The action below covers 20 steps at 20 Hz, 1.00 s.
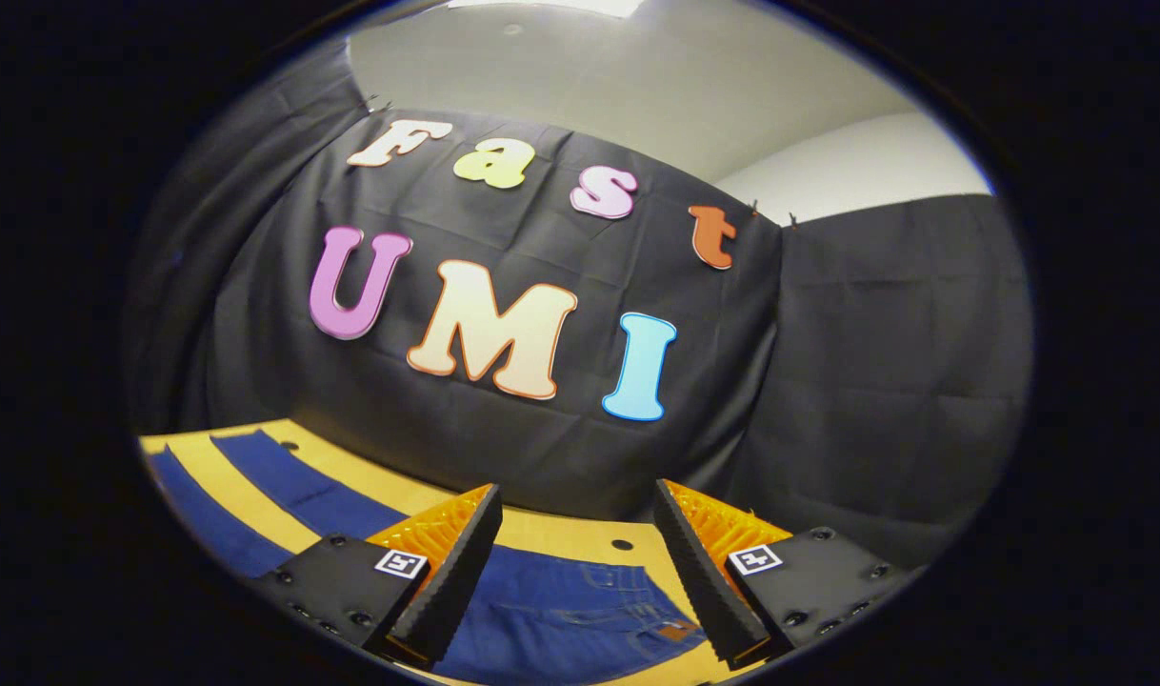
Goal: Grasp the waist and the cuffs of the jeans and fold them to make the two legs overlap; first hold the waist and fold one-third of the jeans toward the cuffs, then hold the cuffs and fold the remaining one-third in the same direction to finish folding.
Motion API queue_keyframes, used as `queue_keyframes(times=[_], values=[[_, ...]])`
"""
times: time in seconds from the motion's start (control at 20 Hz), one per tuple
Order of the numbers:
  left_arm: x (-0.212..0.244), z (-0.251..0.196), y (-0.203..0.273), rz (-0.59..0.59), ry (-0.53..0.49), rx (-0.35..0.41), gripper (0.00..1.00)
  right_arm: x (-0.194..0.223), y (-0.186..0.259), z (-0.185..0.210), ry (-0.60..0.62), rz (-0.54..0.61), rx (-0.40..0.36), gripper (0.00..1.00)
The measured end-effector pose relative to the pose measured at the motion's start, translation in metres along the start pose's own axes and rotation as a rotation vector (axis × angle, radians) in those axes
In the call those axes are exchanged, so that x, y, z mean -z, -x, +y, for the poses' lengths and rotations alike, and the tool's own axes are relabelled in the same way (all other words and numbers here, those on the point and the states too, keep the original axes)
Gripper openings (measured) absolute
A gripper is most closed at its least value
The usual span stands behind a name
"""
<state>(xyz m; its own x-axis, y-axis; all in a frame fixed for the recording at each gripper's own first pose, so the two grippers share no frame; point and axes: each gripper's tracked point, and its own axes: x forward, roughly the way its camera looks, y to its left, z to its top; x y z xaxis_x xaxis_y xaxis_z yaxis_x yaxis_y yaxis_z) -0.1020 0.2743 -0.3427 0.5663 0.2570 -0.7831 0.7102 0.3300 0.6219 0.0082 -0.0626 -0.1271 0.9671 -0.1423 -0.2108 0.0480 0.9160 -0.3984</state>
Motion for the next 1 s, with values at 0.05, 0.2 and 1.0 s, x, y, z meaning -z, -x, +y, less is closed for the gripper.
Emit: queue_keyframes(times=[0.05, 0.2, 1.0], values=[[0.001, -0.001, 0.001, 0.011, 0.004, -0.002, 0.00, 0.011, -0.002, -0.011, 0.074, 0.009, -0.012, 0.99], [0.001, -0.002, 0.001, 0.072, -0.015, 0.001, 0.00, 0.053, -0.003, -0.035, 0.268, 0.052, -0.082, 1.00], [-0.004, -0.006, 0.006, 0.243, -0.053, 0.068, 0.00, 0.303, 0.044, -0.035, 0.948, 0.281, -0.673, 1.00]])
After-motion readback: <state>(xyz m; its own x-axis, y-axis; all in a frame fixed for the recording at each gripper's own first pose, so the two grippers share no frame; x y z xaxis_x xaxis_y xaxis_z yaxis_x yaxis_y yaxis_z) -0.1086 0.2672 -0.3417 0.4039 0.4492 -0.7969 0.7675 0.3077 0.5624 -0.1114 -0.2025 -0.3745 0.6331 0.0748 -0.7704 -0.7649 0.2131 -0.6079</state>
